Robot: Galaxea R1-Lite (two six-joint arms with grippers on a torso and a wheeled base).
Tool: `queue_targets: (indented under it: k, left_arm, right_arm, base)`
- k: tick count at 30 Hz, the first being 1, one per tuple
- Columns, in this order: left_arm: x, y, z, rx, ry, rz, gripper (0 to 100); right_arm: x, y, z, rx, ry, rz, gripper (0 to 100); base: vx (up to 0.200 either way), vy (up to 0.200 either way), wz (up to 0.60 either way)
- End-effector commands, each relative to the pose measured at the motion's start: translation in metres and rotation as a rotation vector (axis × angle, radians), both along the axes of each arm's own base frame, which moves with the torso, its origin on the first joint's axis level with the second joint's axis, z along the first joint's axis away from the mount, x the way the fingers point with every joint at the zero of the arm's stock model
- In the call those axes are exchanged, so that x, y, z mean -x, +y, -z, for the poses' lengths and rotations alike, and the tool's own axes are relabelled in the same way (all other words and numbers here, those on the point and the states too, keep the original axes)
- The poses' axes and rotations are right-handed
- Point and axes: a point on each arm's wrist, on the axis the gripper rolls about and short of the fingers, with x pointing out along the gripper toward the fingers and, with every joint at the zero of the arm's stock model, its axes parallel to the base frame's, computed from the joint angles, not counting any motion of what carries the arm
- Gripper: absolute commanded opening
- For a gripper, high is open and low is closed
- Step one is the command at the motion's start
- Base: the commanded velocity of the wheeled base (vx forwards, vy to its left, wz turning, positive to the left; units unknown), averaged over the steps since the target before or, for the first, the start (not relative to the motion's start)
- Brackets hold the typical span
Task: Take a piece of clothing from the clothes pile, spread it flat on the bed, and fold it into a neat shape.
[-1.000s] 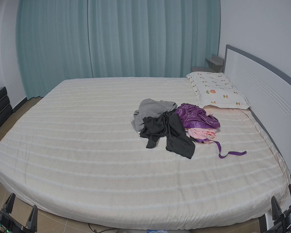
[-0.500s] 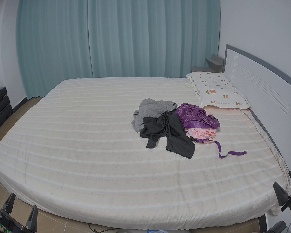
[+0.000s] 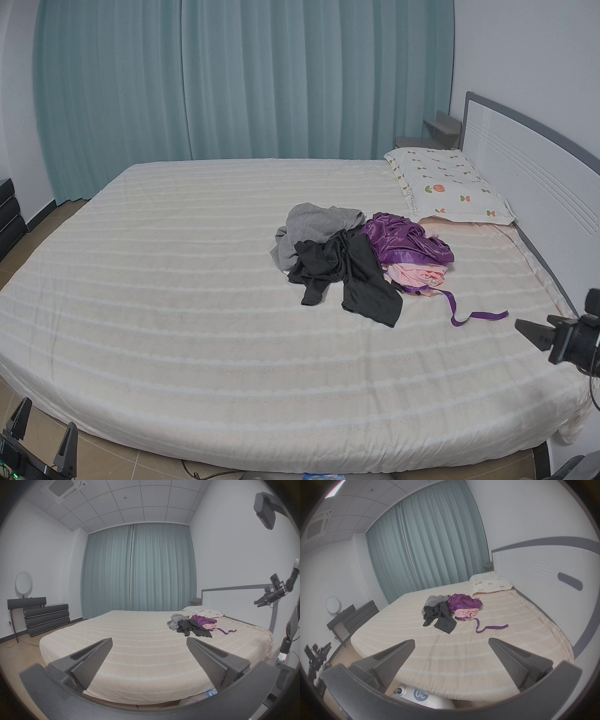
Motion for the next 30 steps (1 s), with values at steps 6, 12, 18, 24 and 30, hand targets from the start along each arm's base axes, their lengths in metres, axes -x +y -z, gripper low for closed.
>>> queue_targets:
  k: [6,12,18,24,30]
  left_arm:
    - [0.000,0.000,0.005,0.000,0.006,0.000,100]
    - [0.000,0.000,0.005,0.000,0.006,0.000,100]
    - [0.000,0.000,0.005,0.000,0.006,0.000,100]
    - [0.000,0.000,0.005,0.000,0.006,0.000,100]
    - [0.000,0.000,0.005,0.000,0.006,0.000,100]
  right_arm:
    - [-0.202,0.045,0.078,-0.122,0.200,0.073,100]
    - [-0.251,0.069,0.108,-0.132,0.203,0.111,100]
    - [-0.284,0.081,0.142,-0.126,0.224,0.106,100]
    - [-0.311,0.086,0.187,-0.117,0.253,0.125,100]
    - [-0.321,0.101,0.204,-0.158,0.272,0.125,100]
  base:
    - [0.000,0.000,0.00]
    - [0.000,0.000,0.00]
    - [0.000,0.000,0.00]
    - [0.000,0.000,0.00]
    - [0.000,0.000,0.00]
